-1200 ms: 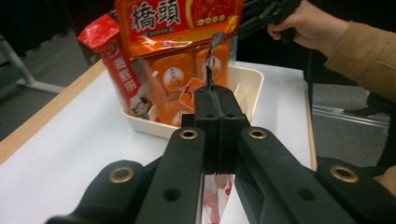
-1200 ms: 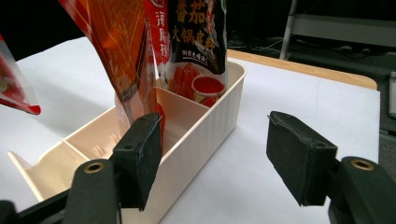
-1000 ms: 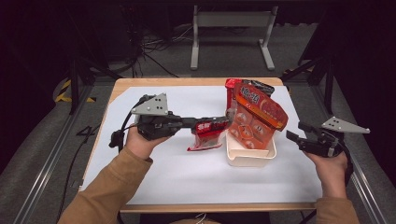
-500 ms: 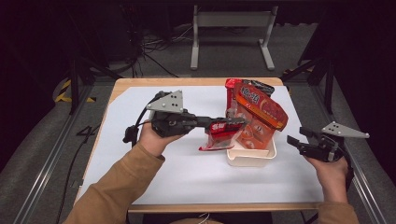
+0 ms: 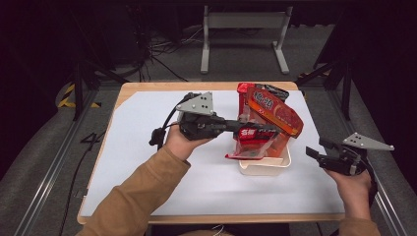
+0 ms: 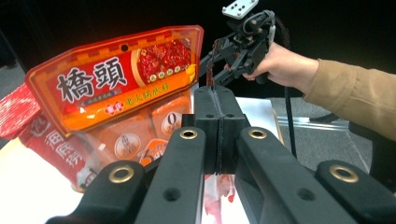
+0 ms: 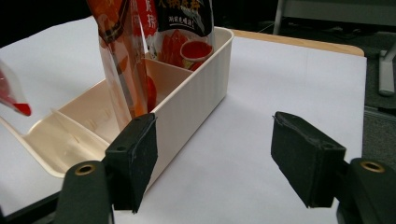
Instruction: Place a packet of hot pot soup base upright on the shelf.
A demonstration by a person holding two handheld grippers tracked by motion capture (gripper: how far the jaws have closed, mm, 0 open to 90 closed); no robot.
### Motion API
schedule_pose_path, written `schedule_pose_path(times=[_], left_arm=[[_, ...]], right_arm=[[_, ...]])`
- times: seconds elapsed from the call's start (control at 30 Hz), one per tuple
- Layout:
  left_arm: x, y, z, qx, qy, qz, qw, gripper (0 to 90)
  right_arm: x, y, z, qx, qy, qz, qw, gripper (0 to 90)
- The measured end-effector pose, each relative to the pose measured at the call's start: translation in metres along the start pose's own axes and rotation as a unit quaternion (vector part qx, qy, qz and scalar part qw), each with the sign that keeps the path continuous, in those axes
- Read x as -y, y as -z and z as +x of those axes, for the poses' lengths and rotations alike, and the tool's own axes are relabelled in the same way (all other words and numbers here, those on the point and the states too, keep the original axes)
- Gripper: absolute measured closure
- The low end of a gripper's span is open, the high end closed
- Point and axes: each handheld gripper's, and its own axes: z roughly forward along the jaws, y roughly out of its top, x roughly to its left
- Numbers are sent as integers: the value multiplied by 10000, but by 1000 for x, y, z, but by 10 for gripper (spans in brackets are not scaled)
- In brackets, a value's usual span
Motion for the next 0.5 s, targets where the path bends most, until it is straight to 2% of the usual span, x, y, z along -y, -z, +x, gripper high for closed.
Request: schedule_pose_path(times=[0.13,0.5], left_arm=[[1,-7,5,130,-39,-181,9997,900],[1,-19,7,105,-103,-293,9995,900]], right_arm=[[0,1,0,-18,-2,-3,10000,315],[-1,-1,0,-89,30,-43,9999,315]])
